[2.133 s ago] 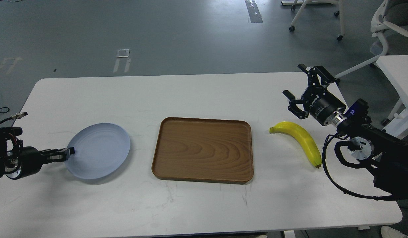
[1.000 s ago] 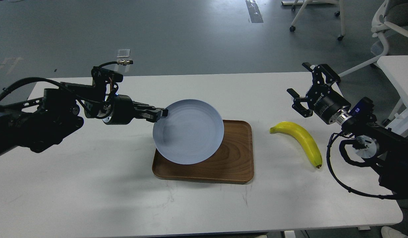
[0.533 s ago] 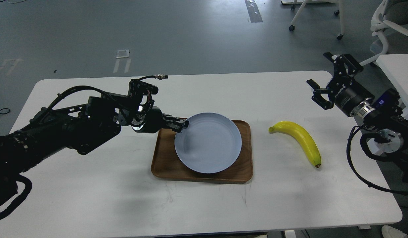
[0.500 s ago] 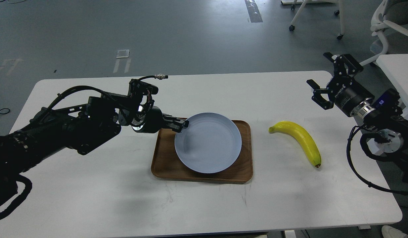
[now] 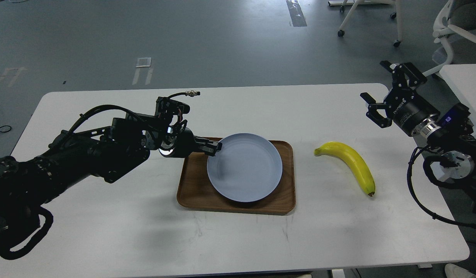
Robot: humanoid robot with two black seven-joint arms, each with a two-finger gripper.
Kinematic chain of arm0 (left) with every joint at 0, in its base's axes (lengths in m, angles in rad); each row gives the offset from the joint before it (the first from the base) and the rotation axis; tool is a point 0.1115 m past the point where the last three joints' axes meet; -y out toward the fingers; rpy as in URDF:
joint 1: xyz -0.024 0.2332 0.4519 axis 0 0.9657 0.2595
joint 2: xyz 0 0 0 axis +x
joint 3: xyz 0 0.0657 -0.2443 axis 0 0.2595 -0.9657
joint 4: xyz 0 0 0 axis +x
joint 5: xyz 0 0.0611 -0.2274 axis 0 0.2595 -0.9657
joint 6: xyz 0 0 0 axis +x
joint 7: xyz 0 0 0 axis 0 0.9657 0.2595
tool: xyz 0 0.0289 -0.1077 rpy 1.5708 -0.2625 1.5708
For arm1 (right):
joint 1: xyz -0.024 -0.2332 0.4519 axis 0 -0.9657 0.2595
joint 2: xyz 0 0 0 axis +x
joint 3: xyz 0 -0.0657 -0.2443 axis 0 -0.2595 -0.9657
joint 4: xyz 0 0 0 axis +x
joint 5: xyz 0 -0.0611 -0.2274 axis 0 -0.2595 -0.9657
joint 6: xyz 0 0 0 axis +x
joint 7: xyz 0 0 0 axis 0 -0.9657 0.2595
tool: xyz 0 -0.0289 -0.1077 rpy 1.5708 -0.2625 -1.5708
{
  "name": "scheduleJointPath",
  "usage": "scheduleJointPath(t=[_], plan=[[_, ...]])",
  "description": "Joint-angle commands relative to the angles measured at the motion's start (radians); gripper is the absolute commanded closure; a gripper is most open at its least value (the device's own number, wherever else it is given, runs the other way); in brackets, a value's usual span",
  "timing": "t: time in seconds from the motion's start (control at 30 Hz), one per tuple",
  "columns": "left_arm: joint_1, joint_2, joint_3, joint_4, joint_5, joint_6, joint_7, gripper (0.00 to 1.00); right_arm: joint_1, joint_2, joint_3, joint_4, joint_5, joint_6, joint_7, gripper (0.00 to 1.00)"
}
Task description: Place banana on plate with both arms
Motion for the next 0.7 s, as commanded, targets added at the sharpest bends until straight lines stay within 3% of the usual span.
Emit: scheduleJointPath(t=[0.0, 0.03, 0.1, 0.33, 0.5, 0.67], plan=[[0.002, 0.000, 0.000, 0.000, 0.001, -0.002, 0.000, 0.50, 0.000, 0.002, 0.000, 0.000, 0.000, 0.000, 0.000, 0.00], [0.000, 0.000, 0.000, 0.000, 0.000, -0.005, 0.000, 0.26, 0.000, 0.001, 0.000, 0.000, 0.000, 0.000, 0.000, 0.00], [-0.001, 0.000, 0.000, -0.003, -0.002, -0.008, -0.002, 0.02, 0.000, -0.001, 0.000, 0.000, 0.000, 0.000, 0.000, 0.00], [-0.082, 0.054, -0.023, -0.014, -0.097, -0.040, -0.042, 0.02, 0.002, -0.021, -0.002, 0.003, -0.003, 0.000, 0.000, 0.00], [-0.124, 0.155, -0.057, -0.055, -0.819, -0.094, -0.043, 0.02, 0.003, -0.092, -0.021, 0.085, -0.096, 0.000, 0.000, 0.00], [-0.116, 0.307, -0.086, -0.199, -1.172, -0.095, -0.043, 0.02, 0.028, -0.211, -0.055, 0.201, -0.326, 0.000, 0.000, 0.00]])
